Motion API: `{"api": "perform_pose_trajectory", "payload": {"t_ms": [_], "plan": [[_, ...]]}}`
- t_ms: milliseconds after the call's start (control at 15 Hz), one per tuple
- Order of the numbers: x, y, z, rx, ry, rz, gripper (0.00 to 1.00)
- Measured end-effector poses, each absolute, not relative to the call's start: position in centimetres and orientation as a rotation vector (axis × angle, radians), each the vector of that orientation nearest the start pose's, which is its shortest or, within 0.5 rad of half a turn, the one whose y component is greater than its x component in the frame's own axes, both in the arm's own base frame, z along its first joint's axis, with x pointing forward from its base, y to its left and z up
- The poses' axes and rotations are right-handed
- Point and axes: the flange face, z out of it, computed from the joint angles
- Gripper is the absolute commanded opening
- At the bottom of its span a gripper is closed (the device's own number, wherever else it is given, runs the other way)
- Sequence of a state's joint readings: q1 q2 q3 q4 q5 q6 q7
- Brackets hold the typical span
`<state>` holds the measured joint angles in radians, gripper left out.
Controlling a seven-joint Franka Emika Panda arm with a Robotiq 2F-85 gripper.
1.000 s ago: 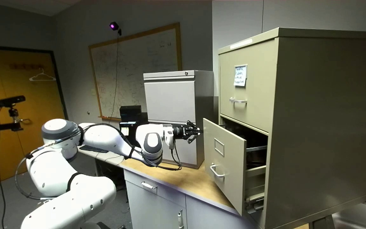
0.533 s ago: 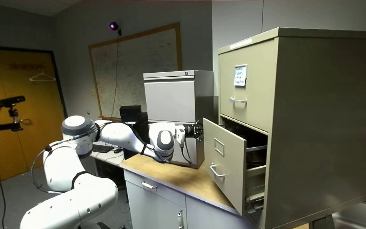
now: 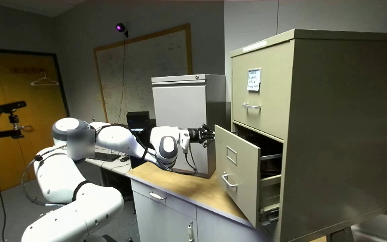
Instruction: Close the bottom drawer
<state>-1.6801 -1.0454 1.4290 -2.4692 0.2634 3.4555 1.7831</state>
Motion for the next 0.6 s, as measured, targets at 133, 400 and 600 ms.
{"api": "perform_pose_trajectory", "payload": {"t_ms": [133,400,600], "plan": [[49.7,-2.2,46.9,-1.485,1.649,-1.965,0.00],[46.9,-1.4,46.3,-1.529,1.661,-1.905,0.00],[45.0,-3.9,44.7,-1.532,1.757,-1.871,0.00]]}}
